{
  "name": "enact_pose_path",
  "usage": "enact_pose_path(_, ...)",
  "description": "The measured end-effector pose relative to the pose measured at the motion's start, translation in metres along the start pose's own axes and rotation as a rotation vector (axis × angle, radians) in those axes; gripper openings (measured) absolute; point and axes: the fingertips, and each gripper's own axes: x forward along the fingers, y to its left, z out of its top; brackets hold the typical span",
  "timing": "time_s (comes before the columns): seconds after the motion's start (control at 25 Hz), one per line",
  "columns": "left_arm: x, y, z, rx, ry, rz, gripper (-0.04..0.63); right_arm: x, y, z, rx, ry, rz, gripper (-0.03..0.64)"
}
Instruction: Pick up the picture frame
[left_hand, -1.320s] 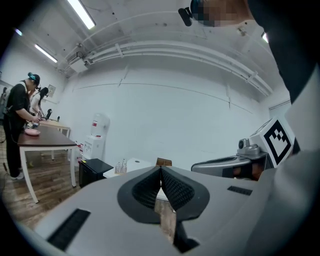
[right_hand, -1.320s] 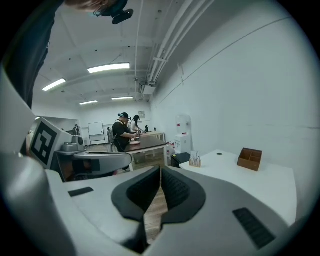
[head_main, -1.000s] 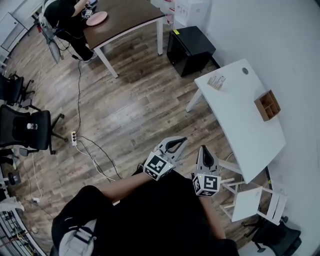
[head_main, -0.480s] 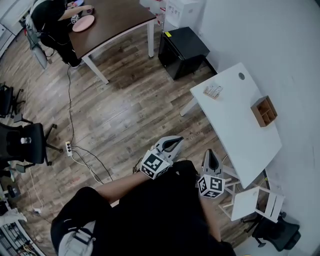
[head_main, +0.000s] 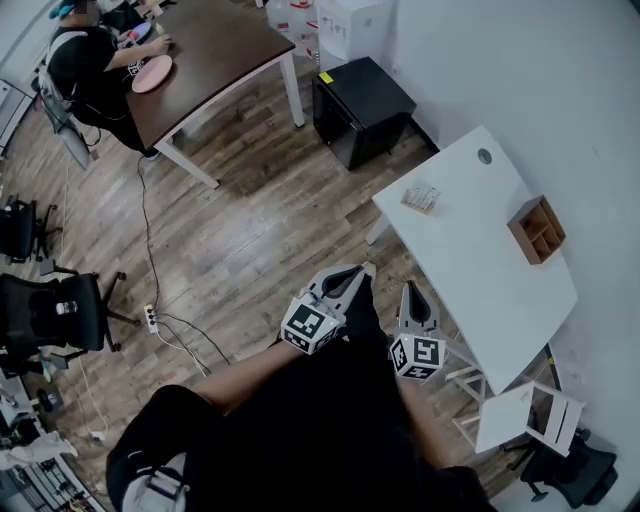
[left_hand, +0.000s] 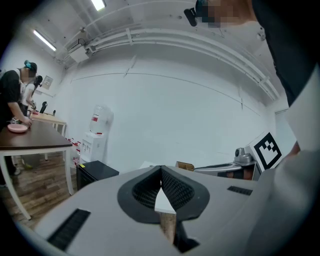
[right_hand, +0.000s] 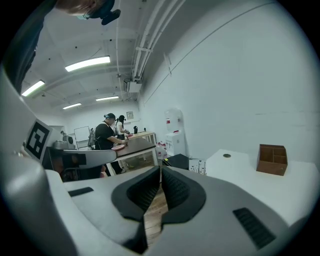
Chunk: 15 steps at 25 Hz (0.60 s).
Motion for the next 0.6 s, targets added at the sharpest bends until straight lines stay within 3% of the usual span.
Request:
enact_pose_path(0.24,0.069,0.041,0.001,0.005,0.053,0.036,0.014,0.068,-0.050,0.005,0.005,0.026,-0.022,0.035)
enact_pose_path(0.6,0.177,0.067,-0.020,-0.020,0.127,0.011,0.015,0.156,-0.128,-0.004,0.018,0.085,-0.047,0.037)
